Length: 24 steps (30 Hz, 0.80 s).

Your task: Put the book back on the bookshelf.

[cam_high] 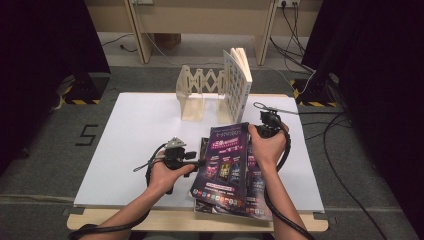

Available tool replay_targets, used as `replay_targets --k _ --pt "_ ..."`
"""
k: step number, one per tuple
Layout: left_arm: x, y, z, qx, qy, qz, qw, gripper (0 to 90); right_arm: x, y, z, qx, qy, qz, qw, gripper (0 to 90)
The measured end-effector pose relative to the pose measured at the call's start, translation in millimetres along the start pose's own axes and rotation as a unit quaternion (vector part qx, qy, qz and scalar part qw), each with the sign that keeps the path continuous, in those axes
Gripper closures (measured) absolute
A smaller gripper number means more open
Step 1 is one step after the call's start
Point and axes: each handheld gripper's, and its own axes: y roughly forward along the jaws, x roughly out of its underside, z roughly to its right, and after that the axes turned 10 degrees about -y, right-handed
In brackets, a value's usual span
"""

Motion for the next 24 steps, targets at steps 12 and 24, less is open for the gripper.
replay_targets --k 12,24 --pt "-0.1 -1.0 -0.9 0.000 0.003 -0.001 1.0000 41.6 -6.1 -2.7 -8.6 0.003 -0.011 0.025 0.9996 84.3" --pt "3.5 -2.4 -4.7 -0.004 -0.001 0.000 1.0000 41.5 -12.6 -5.8 -16.6 0.005 -0.020 0.046 0.9987 84.3"
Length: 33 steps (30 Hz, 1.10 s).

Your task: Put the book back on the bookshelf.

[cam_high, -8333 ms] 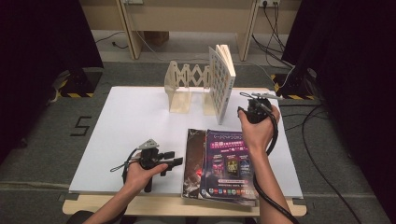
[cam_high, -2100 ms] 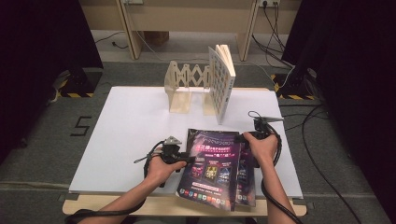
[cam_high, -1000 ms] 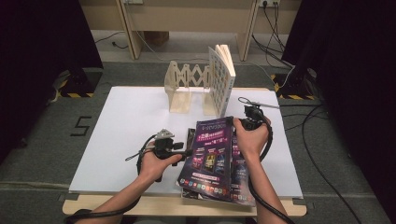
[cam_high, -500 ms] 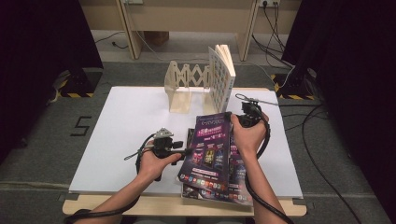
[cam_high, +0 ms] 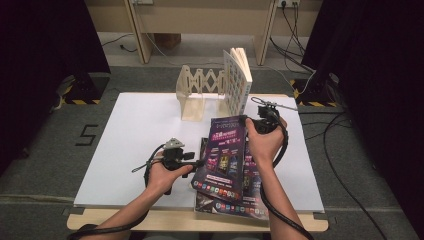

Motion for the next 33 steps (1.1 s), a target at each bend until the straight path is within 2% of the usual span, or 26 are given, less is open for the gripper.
replay_targets --k 8,24,33 --pt "0.9 -0.4 1.3 0.002 0.001 0.000 1.0000 41.5 -2.2 -0.5 -2.6 0.002 -0.003 0.009 1.0000 84.2" --pt "10.3 -5.7 -14.1 -0.008 -0.012 0.002 0.9999 41.5 -12.0 -2.5 -10.5 0.005 -0.016 0.043 0.9990 84.2" --pt "19.3 -16.1 -19.9 -0.021 -0.002 0.015 0.9997 40.9 -17.1 -4.1 -12.9 0.003 -0.015 0.056 0.9983 84.2"
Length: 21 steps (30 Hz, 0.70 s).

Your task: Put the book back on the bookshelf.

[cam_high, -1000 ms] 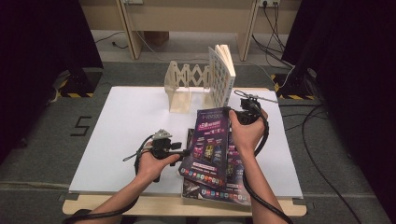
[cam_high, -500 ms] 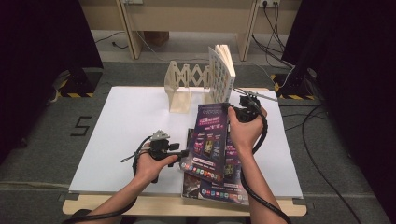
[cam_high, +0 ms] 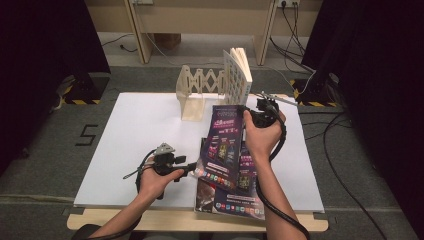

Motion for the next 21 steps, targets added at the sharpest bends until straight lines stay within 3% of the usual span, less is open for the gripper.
replay_targets --k 21 --pt "8.5 -6.1 -9.6 -0.012 -0.009 0.002 0.9999 41.1 -17.5 -3.7 -8.2 0.007 -0.015 0.024 0.9996 84.3"
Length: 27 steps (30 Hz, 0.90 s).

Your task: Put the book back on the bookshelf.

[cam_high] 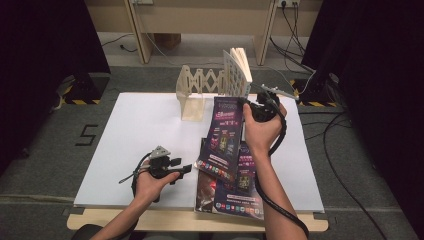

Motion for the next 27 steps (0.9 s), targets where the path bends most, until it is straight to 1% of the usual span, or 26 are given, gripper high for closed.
replay_targets --k 6,12,21,27 --pt "-1.5 -2.3 -1.6 0.000 0.000 0.004 1.0000 41.2 -4.5 1.8 -2.0 -0.001 -0.002 0.003 1.0000 84.3" --pt "-1.7 -2.8 -3.3 -0.004 -0.002 0.006 1.0000 41.2 -8.4 4.0 -3.3 -0.001 -0.005 0.004 1.0000 84.3" --pt "-1.1 -4.0 -3.4 -0.003 -0.004 0.008 1.0000 41.2 -17.0 5.4 -7.1 -0.002 -0.008 0.017 0.9998 84.3" --pt "-0.2 -4.9 -4.7 -0.004 -0.006 0.007 0.9999 41.2 -24.0 5.6 -10.9 -0.005 -0.007 0.032 0.9995 84.3"
